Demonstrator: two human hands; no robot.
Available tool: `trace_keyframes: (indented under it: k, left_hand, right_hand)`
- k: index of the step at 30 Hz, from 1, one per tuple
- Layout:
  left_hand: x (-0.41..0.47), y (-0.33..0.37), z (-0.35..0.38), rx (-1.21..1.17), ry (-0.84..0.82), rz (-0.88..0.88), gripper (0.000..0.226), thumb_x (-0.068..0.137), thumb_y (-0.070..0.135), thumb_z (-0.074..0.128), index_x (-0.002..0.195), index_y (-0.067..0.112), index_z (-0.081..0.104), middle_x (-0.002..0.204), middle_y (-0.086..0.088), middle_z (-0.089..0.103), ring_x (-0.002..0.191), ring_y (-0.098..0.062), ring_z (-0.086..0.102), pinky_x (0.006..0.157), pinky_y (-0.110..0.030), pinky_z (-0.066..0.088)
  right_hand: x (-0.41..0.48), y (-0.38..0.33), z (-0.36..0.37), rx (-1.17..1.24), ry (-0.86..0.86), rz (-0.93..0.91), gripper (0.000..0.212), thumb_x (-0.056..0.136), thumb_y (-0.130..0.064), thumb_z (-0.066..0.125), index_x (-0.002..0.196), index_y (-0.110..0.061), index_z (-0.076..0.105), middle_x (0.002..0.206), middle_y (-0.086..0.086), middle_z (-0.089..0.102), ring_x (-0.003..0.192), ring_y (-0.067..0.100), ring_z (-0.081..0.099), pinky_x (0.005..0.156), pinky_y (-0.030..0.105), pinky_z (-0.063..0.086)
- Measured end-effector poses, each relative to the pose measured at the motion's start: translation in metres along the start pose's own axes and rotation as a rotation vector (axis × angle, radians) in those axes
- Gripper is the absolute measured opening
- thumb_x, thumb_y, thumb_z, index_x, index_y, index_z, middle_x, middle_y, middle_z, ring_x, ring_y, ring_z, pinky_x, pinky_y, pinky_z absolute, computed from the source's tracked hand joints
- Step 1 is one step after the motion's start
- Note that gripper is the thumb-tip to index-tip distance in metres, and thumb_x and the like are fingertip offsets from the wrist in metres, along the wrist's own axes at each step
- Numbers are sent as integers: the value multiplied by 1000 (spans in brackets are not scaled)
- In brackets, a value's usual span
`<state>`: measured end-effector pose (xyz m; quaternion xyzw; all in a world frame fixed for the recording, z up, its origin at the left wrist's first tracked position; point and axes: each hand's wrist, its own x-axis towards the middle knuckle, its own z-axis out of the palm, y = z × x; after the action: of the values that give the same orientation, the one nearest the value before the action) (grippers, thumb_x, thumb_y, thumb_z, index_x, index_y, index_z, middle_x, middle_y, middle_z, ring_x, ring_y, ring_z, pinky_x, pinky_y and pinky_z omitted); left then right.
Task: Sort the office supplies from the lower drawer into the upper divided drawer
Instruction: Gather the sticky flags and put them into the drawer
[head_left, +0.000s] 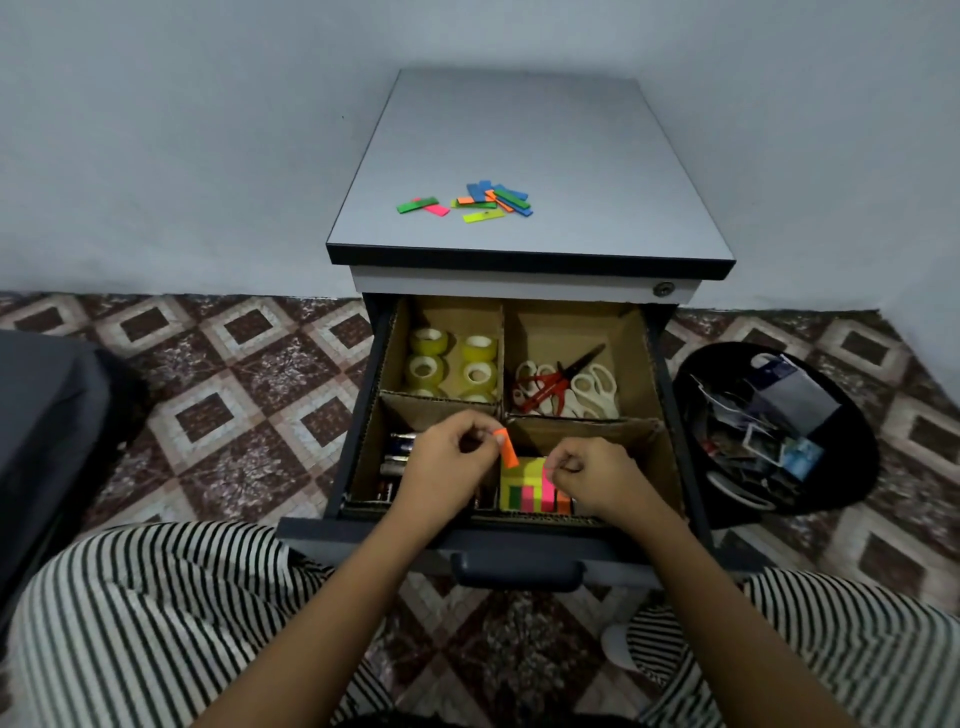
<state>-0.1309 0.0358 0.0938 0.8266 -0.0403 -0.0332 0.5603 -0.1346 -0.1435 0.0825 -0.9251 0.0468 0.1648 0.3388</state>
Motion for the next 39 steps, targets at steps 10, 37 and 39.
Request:
trace_keyframes:
  k: [10, 37, 39]
  left_hand:
    - [0, -3, 1, -25, 2, -10, 21, 87, 12, 64, 76, 29, 63, 74, 9, 60, 67, 1, 53, 62, -15, 42]
    - [-2, 0, -1, 4, -7, -13, 9, 88, 14, 62, 85, 21, 66, 77, 12, 59, 69, 2, 53, 62, -9, 42]
    - [-2, 0, -1, 11, -5, -13, 9, 88, 14, 62, 85, 21, 66, 77, 12, 59, 72, 0, 54, 64, -10, 42]
  right_hand:
    - [5, 2, 5, 0, -57, 64, 20, 86, -13, 63, 68, -23, 63, 61, -11, 58, 49, -1, 51, 40, 5, 36]
    - [-1, -1, 2, -85, -41, 59, 6, 85, -12, 65, 83, -15, 69, 64, -13, 52, 57, -2, 46, 41, 3, 33]
    - [0, 0, 3, -93, -33, 72, 6, 84, -14, 67, 82, -20, 65, 67, -14, 50, 59, -2, 45, 42, 7, 31]
